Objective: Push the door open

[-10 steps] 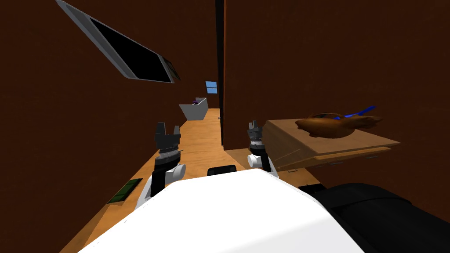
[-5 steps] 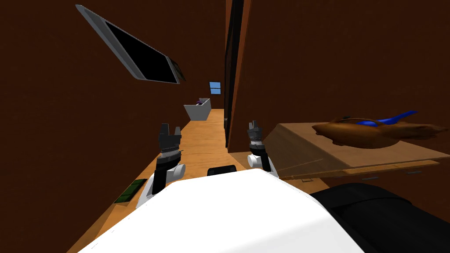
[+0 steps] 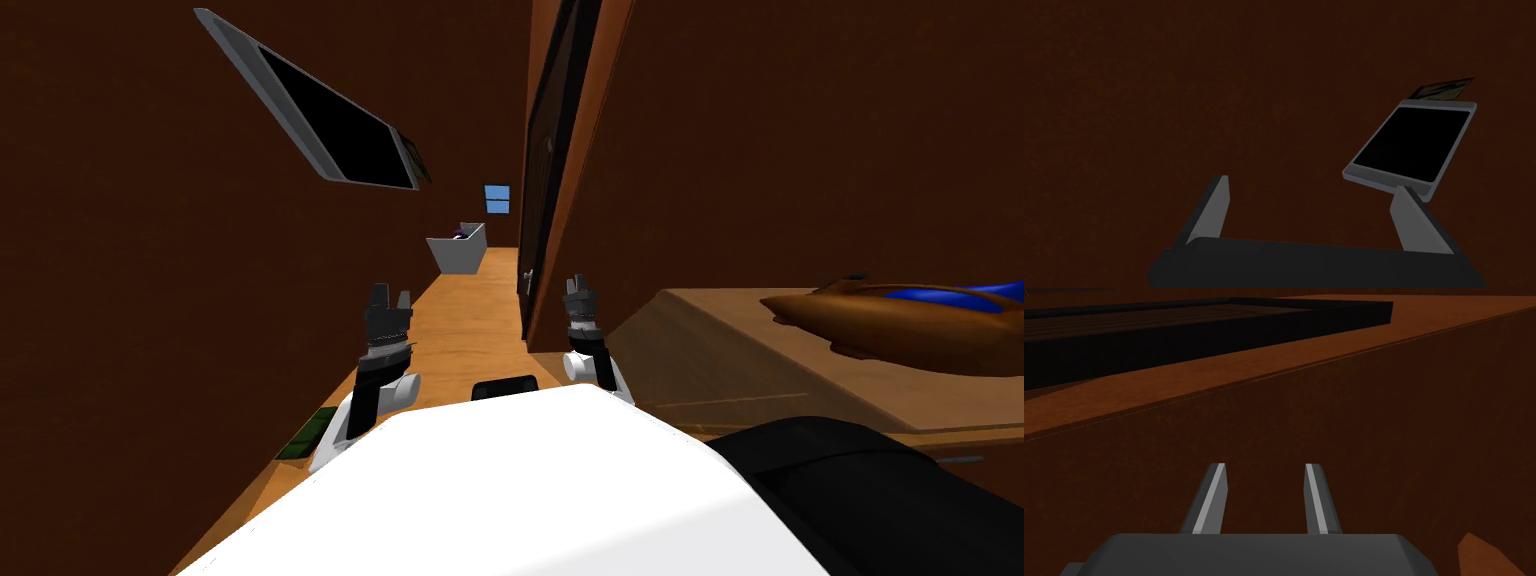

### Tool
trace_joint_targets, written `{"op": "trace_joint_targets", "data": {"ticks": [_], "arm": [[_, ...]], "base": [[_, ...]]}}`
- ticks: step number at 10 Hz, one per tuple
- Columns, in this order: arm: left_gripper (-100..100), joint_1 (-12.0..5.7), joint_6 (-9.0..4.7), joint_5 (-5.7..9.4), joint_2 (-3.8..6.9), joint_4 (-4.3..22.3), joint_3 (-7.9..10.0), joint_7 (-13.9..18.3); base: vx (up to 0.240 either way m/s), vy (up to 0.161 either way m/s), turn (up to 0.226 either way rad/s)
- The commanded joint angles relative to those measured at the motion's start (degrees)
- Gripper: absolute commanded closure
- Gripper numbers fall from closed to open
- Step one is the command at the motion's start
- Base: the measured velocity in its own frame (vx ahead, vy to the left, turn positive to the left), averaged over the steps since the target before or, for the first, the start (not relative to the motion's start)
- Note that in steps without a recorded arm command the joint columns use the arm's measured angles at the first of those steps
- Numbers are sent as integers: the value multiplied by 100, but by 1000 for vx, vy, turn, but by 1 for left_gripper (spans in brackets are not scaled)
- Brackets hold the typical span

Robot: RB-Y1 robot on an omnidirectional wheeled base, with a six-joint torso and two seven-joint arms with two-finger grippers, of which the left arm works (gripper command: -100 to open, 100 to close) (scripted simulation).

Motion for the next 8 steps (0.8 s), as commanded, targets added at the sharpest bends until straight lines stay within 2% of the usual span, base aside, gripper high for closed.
{"op": "trace_joint_targets", "data": {"ticks": [1, 8], "arm": [[-100, -40, -10, -5, 46, 117, 53, -66], [-100, -189, -45, -52, 222, 616, 255, -378]], "base": [[187, 206, 79], [213, 143, 86]]}}
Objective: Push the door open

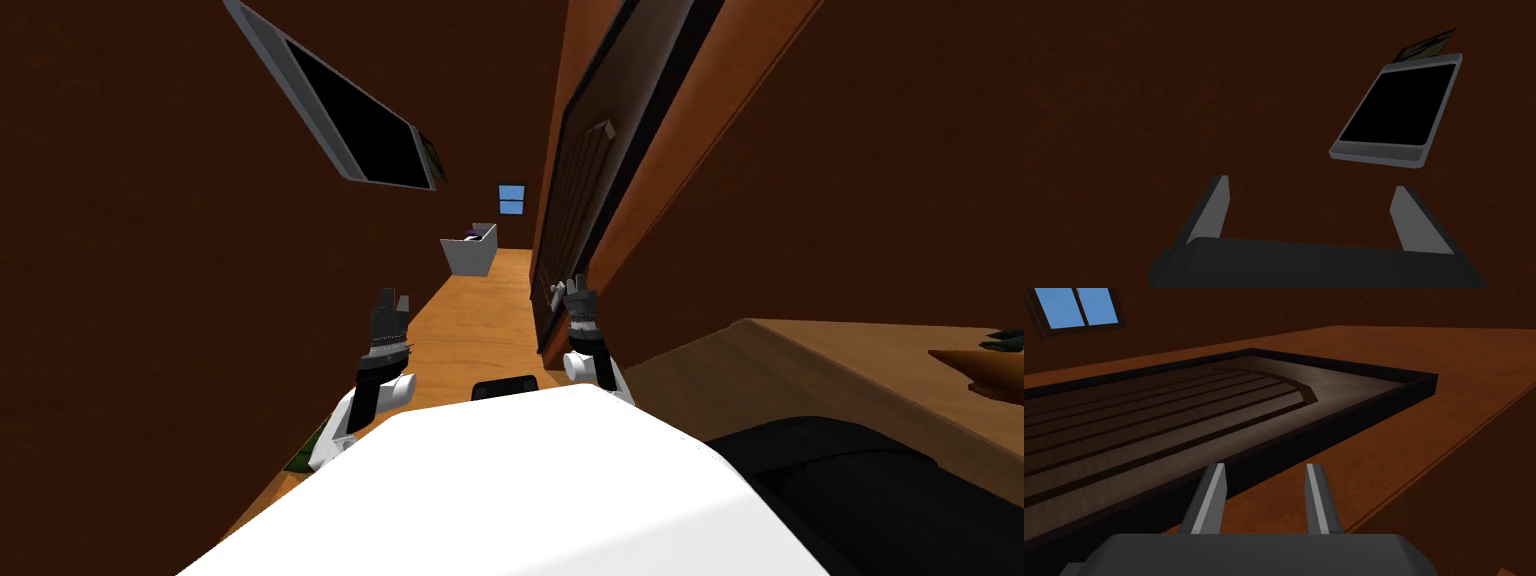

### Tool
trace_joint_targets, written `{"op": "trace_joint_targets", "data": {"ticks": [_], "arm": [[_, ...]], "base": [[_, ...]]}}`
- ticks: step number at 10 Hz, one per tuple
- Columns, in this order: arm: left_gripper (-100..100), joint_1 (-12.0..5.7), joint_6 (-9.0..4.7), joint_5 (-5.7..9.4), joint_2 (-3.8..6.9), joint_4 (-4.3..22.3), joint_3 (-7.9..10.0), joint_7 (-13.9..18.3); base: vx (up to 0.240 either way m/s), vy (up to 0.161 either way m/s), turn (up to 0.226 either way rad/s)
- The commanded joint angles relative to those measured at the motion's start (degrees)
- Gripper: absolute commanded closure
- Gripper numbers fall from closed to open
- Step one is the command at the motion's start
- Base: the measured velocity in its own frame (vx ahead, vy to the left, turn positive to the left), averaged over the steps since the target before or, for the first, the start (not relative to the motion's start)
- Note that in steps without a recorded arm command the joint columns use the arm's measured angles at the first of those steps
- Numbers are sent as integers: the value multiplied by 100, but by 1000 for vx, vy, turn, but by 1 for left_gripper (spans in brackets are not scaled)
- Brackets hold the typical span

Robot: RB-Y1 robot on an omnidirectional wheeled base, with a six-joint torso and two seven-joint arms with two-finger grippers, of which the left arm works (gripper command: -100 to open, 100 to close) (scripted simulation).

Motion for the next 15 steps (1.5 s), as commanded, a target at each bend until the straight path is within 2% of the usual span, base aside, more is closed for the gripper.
{"op": "trace_joint_targets", "data": {"ticks": [1, 11, 15], "arm": [[-100, -58, -13, -20, 37, 153, 44, -99], [-100, -285, -66, -92, 284, 913, 352, -574], [-100, -380, -88, -122, 381, 1230, 480, -772]], "base": [[216, 179, 88], [223, 79, 85], [191, 9, 80]]}}
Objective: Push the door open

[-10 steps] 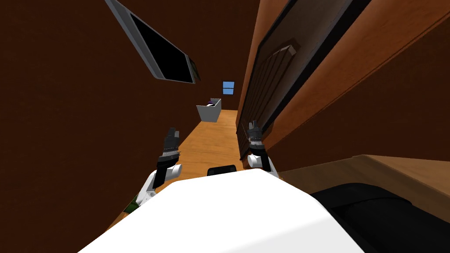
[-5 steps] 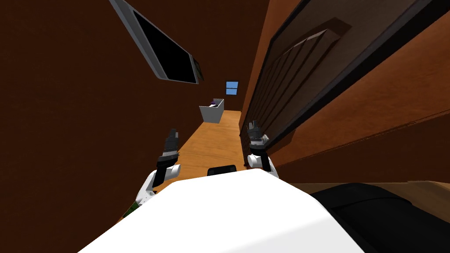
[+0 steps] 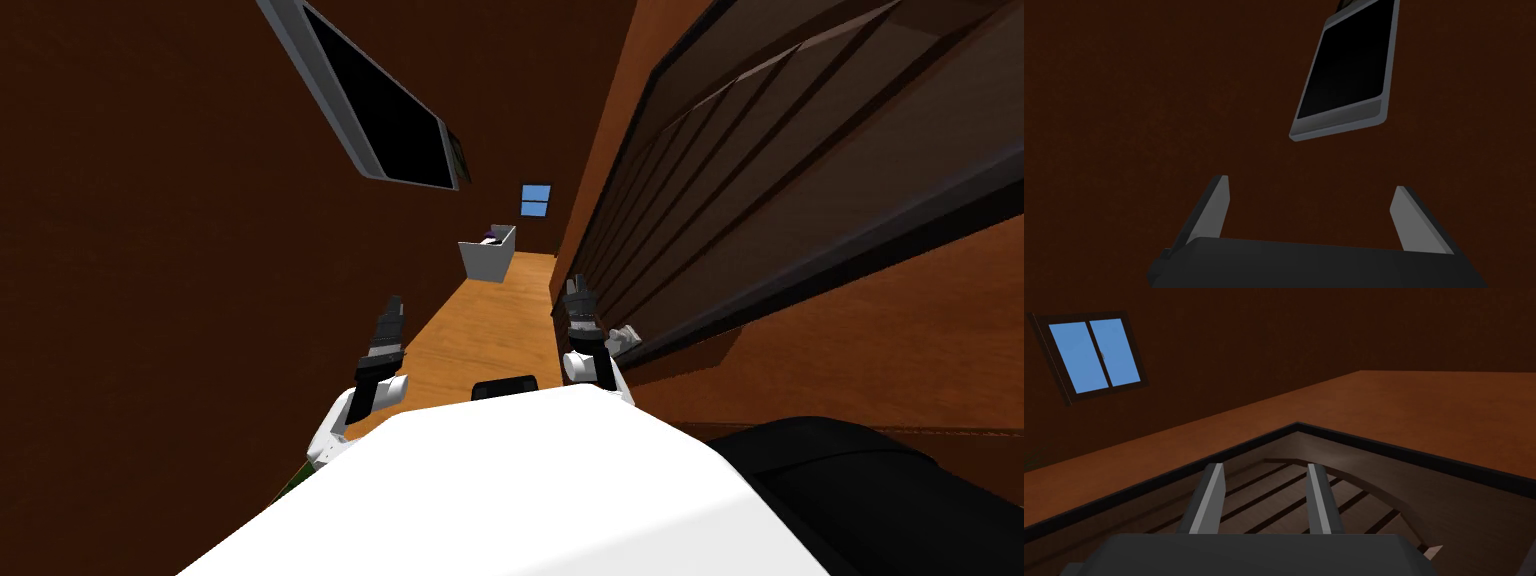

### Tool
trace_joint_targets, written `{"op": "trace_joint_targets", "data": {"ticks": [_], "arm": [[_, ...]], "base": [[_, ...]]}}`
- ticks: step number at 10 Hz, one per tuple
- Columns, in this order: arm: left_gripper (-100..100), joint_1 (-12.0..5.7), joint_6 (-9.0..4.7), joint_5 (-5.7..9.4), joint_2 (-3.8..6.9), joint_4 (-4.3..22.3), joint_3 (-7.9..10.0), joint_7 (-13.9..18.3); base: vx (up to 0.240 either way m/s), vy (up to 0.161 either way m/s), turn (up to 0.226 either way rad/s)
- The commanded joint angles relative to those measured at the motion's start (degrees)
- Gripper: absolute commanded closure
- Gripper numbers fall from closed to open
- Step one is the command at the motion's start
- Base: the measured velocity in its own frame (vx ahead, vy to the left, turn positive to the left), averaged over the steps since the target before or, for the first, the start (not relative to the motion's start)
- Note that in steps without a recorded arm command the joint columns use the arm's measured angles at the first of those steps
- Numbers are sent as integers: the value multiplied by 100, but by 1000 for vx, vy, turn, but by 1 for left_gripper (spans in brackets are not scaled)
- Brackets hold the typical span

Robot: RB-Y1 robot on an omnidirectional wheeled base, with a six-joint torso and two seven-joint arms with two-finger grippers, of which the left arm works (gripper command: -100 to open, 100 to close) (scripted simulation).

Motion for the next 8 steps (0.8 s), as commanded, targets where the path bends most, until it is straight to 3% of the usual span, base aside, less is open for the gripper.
{"op": "trace_joint_targets", "data": {"ticks": [1, 8], "arm": [[-100, -55, -13, -8, 50, 152, 60, -85], [-100, -224, -52, -62, 222, 717, 289, -439]], "base": [[196, 0, 82], [196, -9, 81]]}}
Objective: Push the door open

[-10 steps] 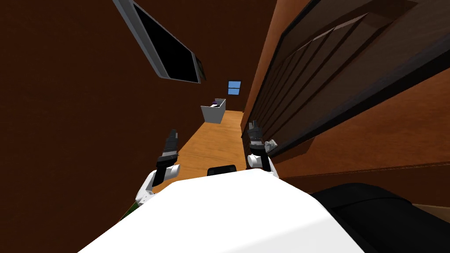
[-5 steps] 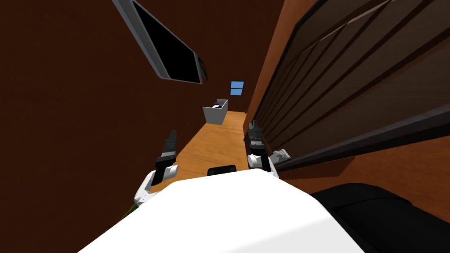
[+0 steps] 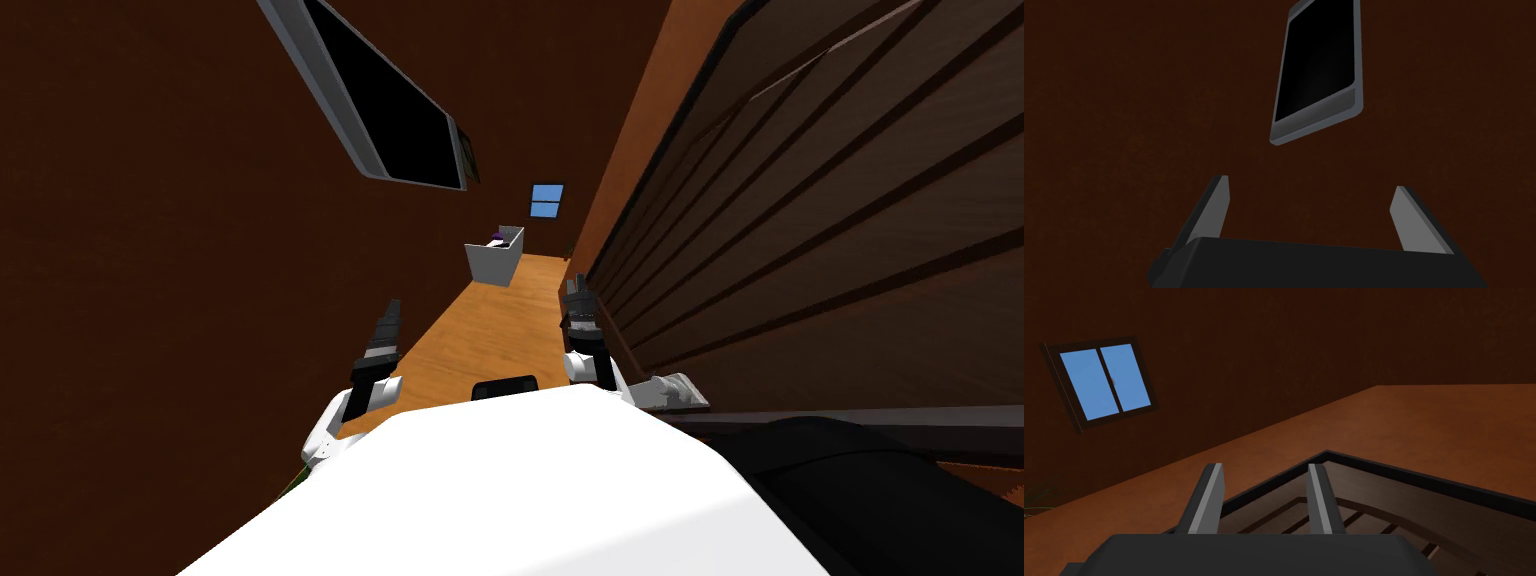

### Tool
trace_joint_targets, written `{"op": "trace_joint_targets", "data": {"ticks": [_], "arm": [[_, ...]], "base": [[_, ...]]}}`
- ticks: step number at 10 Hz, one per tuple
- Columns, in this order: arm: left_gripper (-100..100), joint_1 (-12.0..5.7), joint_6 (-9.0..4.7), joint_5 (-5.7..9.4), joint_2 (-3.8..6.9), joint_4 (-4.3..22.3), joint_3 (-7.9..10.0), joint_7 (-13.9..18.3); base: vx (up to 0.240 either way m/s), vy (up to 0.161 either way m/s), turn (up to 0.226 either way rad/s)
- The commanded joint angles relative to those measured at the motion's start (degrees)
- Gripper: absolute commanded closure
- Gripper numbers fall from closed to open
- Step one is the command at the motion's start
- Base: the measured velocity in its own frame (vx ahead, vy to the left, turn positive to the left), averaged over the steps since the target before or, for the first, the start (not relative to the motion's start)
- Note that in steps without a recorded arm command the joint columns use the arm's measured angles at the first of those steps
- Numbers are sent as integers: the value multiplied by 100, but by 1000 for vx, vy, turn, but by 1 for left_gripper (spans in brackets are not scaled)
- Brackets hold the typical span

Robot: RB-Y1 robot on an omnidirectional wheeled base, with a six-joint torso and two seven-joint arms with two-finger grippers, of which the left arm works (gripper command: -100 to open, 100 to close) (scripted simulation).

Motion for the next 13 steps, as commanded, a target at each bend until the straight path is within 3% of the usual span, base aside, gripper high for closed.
{"op": "trace_joint_targets", "data": {"ticks": [1, 10, 13], "arm": [[-100, -50, 4, -13, 43, 130, 57, -89], [-100, -279, -49, -86, 267, 897, 367, -569], [-100, -371, -70, -115, 353, 1204, 491, -761]], "base": [[166, -39, 62], [168, -85, 79], [130, -175, 89]]}}
